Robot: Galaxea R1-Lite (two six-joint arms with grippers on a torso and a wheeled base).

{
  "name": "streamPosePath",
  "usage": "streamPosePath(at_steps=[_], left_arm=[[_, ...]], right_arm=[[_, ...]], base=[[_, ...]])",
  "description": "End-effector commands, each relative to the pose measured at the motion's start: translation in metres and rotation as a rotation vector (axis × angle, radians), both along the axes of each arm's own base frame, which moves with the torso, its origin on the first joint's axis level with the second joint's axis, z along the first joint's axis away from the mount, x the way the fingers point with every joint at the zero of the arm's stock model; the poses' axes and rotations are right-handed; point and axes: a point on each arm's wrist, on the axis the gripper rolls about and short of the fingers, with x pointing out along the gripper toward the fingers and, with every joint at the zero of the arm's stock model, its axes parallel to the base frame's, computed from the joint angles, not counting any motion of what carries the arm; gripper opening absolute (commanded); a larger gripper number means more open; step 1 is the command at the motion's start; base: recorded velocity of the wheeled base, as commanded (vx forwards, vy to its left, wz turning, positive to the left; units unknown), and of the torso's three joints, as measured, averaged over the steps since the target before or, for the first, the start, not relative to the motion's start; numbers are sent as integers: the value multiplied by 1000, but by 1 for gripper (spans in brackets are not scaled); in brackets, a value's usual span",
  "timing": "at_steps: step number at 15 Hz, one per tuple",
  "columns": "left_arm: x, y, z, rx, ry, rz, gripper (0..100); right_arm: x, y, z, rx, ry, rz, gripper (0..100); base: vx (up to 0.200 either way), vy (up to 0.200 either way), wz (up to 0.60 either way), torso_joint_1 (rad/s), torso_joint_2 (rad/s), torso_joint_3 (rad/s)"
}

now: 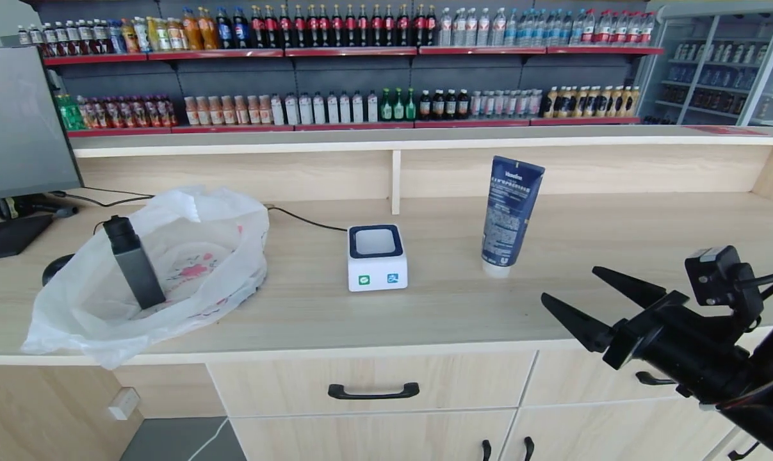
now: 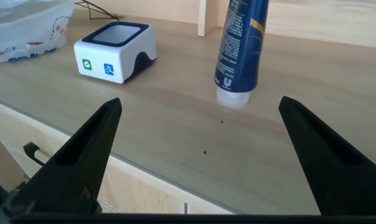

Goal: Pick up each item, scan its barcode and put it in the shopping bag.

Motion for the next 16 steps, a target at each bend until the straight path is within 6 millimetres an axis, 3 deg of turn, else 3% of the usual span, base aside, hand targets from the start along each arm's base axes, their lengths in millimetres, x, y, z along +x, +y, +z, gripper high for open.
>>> streamPosePath(at_steps=[1,7,10,16], left_arm=[[0,0,0,0,1,0,100],[0,0,0,2,1,-1,100],[0,0,0,2,0,0,100],[0,0,0,0,0,0,100]], right_arm=[[2,1,0,-3,-3,2,100],[11,0,-3,-33,-11,-15,100],[10,0,-2,-32,-14,-15,100],[16,1,3,-18,-37,-17,100]], base=[[0,-200,0,2,7,2],[0,0,0,0,0,0],[200,67,0,2,1,7],[0,0,0,0,0,0]])
